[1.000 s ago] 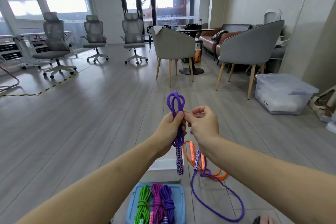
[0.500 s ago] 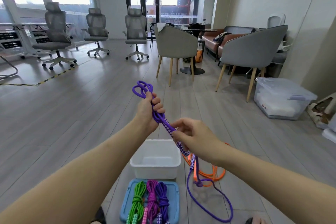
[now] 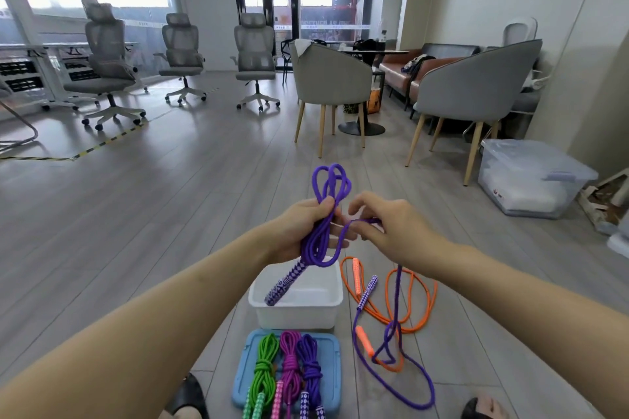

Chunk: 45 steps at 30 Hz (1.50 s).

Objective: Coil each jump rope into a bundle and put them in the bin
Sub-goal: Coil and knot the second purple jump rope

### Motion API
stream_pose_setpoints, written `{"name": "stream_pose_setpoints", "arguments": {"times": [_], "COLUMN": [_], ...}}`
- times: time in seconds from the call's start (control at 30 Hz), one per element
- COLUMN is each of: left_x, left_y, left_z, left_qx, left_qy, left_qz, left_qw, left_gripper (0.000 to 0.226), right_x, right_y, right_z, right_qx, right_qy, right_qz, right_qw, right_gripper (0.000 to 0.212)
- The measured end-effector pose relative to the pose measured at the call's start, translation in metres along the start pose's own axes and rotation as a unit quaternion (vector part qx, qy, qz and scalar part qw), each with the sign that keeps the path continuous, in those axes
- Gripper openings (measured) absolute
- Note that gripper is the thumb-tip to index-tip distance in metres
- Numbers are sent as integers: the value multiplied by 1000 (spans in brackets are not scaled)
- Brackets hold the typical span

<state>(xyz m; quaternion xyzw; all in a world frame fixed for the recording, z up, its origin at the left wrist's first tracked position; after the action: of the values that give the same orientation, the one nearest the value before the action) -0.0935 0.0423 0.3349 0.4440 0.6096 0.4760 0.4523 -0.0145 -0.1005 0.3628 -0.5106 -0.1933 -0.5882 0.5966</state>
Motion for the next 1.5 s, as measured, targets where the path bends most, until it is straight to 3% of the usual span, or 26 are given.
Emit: {"name": "stream_pose_setpoints", "arguments": {"times": [0.23,0.33,0.43,0.53,0.67,0.77,0.9,1.1,1.3,1.5], "left_x": [-17,-14,-15,-10,6,16,31,17,2,-14], "left_y": [-2,-3,-6,-11,-10,-1,19,1,-10,-10], "left_z": [-2,0,-2,-5,-17,-26,-22,4,24,29], "left_qx": [-3,3,16,56,144,146,48,-39,-92,-108], "left_qy": [-21,-25,-61,-96,-164,-199,-146,-25,118,142], "left_qz": [-1,35,152,212,210,105,-104,-87,-74,-112], "left_qw": [1000,999,986,971,953,963,983,995,986,978], "left_gripper": [31,27,30,33,32,25,24,16,15,23], "right_x": [-6,-8,-6,-6,-5,3,19,2,-14,-19], "right_y": [-14,-12,-3,5,29,53,87,77,34,17], "right_z": [11,11,13,11,4,3,-2,5,15,16], "right_qx": [72,62,44,75,48,-34,-194,-317,-248,-214], "right_qy": [34,32,16,-44,-101,-57,86,180,214,216], "right_qz": [-186,-230,-208,-169,-94,-20,84,250,349,371], "right_qw": [979,971,977,982,989,998,974,897,878,877], "right_gripper": [22,31,44,37,24,26,47,28,20,5]}}
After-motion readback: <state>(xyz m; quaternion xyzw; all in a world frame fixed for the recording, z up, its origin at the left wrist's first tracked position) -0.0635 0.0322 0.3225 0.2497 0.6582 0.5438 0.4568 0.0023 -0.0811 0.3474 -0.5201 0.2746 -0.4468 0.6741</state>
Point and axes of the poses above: each hand's wrist, its own z-axis towards the middle knuckle, its own x-axis out of the back of the hand, y = z × x, the point moved 5 cm from there along z, towards the middle knuckle, and after that the axes turned 1 degree about -y, right-handed, at the moved point
